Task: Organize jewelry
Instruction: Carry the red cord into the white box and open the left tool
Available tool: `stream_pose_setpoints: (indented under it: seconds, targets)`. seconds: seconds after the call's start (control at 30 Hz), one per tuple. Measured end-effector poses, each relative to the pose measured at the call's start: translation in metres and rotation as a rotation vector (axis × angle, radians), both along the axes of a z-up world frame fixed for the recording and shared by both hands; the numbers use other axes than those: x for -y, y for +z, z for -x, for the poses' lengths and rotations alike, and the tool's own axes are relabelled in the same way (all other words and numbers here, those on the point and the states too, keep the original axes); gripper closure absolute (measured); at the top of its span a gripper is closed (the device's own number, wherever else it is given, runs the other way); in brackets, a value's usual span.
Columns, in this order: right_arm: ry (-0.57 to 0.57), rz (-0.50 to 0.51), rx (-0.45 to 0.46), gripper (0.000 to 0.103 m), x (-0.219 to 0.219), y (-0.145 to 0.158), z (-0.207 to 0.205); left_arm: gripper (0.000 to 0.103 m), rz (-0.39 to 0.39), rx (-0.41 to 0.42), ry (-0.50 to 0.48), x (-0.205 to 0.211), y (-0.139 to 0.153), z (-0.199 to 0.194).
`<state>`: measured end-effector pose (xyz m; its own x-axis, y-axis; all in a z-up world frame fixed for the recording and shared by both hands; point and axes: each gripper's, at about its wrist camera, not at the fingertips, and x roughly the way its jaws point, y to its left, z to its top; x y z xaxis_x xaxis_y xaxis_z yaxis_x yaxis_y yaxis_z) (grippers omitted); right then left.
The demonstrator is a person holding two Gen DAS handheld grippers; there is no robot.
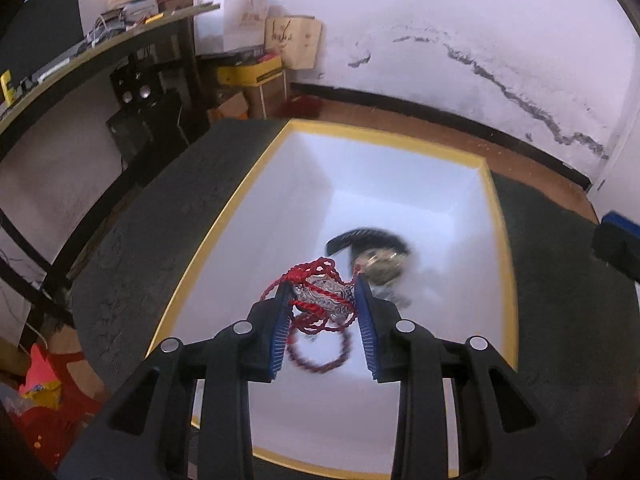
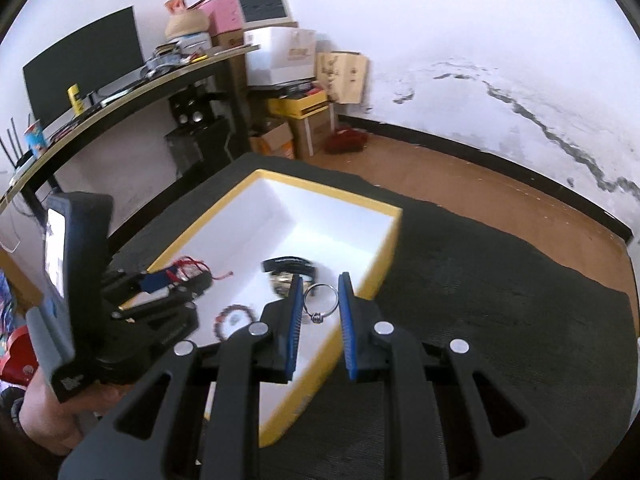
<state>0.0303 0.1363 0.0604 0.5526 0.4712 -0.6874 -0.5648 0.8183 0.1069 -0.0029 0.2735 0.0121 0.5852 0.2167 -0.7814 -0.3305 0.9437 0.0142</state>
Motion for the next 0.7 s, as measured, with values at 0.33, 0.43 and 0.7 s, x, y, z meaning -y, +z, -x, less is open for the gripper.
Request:
stream_pose_setpoints:
  seconds: [0.33,0.43,0.7]
  targets:
    - [0.036,0.034,-0.007,0.085,-0.036,-0.016,0.006,0.072,0.033,-0.083,0.014,-0.026,-0.040,0.005]
    - [0.030,0.039,-0.010,0.085,-0.041,-0.019,0.003,0.072,0.054,-0.090,0.013,-0.028,-0.044,0.003]
    - [0.034,0.038,-0.011,0.085,-0.041,-0.020,0.002,0.072,0.041,-0.091,0.014,-0.027,-0.047,0.001]
